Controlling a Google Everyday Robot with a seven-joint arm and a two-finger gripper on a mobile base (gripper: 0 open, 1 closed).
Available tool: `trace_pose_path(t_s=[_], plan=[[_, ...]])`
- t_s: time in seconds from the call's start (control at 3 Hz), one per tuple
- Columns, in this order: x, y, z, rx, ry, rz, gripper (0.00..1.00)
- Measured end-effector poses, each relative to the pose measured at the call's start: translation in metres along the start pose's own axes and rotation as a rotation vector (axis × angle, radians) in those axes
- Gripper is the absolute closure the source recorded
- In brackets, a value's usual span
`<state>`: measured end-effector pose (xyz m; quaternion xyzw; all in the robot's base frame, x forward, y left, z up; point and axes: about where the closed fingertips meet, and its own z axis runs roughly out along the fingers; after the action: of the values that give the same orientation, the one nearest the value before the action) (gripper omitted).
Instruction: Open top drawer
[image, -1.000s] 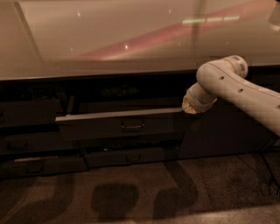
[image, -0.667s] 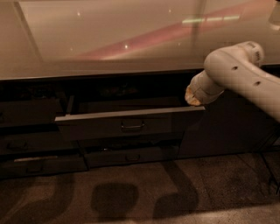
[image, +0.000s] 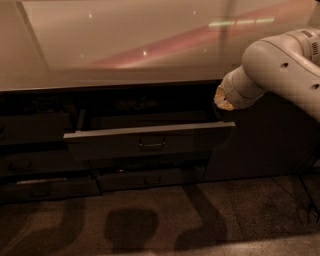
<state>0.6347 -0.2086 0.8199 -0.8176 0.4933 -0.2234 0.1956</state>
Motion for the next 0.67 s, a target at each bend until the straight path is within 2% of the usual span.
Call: trace_pose_path(t_s=[0.33, 0.67], plan=[[0.001, 0.003, 0.007, 0.020, -0.091, 0.018, 1.00], [0.012, 0.020, 0.026, 0.074, -0.310, 0.078, 1.00]])
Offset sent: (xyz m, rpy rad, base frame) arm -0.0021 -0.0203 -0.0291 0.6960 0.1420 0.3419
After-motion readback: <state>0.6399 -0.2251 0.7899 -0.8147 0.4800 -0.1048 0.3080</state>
